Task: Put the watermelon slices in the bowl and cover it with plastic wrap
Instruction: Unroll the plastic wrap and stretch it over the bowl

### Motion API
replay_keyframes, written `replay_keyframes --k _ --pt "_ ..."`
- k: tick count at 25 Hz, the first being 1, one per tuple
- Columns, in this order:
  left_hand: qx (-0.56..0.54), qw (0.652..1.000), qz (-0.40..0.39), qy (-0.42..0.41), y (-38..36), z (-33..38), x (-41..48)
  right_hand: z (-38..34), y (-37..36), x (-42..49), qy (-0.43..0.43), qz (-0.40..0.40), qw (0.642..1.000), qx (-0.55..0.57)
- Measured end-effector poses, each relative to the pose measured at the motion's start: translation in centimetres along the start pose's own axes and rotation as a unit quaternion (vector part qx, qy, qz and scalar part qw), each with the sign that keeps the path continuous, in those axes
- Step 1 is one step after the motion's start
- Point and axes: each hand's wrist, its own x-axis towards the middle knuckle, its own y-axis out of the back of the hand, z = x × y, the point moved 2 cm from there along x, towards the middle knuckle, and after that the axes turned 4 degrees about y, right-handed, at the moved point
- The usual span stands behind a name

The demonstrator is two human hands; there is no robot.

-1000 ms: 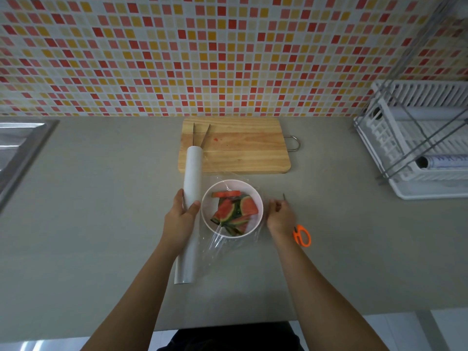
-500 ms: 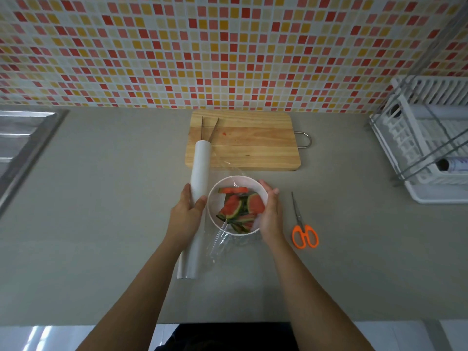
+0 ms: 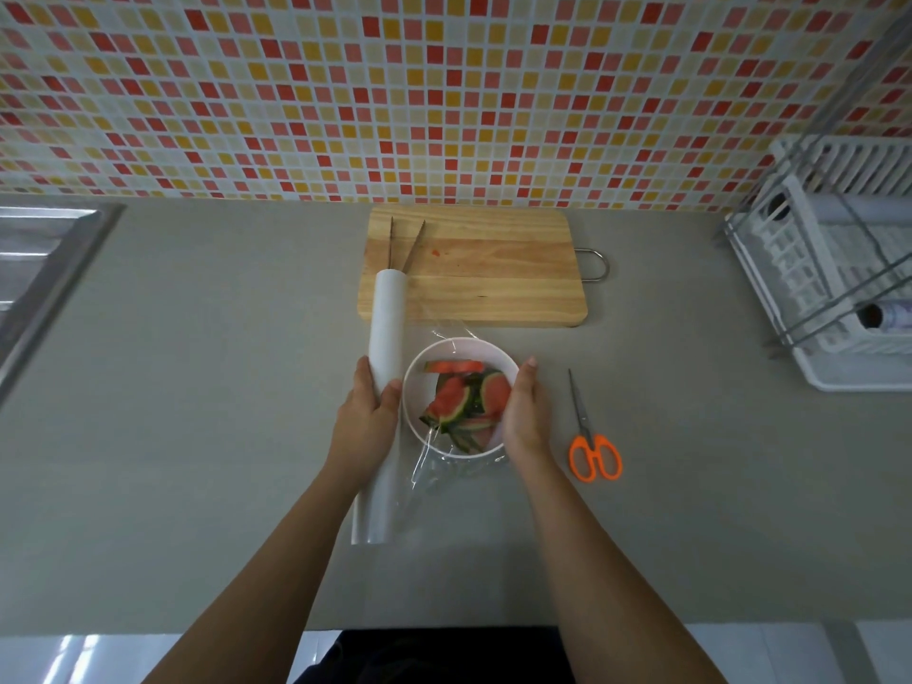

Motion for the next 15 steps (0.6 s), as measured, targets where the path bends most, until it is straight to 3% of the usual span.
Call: replay_keyframes --k 7,15 --pt "0.000 0.999 -0.027 0.023 -0.1 0.0 0.0 -0.3 0.0 0.2 0.008 0.001 0.998 -0.057" --pt "-0.010 0.998 0.019 0.056 0.7 1.4 1.0 -1.8 1.8 1.7 0.051 0.060 0.992 -0.098"
